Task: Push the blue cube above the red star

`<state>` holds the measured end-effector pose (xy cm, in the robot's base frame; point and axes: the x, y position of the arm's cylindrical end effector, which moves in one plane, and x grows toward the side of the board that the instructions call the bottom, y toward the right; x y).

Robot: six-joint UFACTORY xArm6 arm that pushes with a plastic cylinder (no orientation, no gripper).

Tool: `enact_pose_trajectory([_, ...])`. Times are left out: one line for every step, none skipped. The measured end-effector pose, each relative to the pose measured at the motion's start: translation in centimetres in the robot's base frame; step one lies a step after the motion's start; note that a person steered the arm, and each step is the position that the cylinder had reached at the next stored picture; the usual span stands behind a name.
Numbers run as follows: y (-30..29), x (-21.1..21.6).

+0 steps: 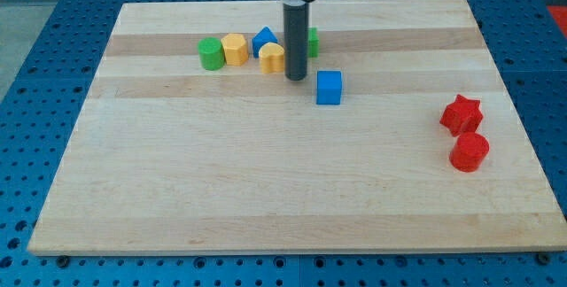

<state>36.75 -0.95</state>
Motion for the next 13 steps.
enact_pose_trajectory([-0.1, 5.2])
enact_pose_trajectory([-0.1, 5.7])
enact_pose_trajectory([0.0, 5.2])
enact_pose_trajectory([0.0, 5.2])
enact_pose_trajectory([0.0, 3.5])
enact_pose_trajectory([0.0, 3.1])
enact_pose_trajectory([0.0, 3.1])
enact_pose_trajectory([1.8, 3.1])
enact_pose_trajectory([5.8, 3.4])
enact_pose_trajectory([8.5, 3.6])
enact_pose_trajectory([10.6, 3.9])
enact_pose_trajectory([12.0, 3.9])
enact_pose_trajectory([12.8, 4.0])
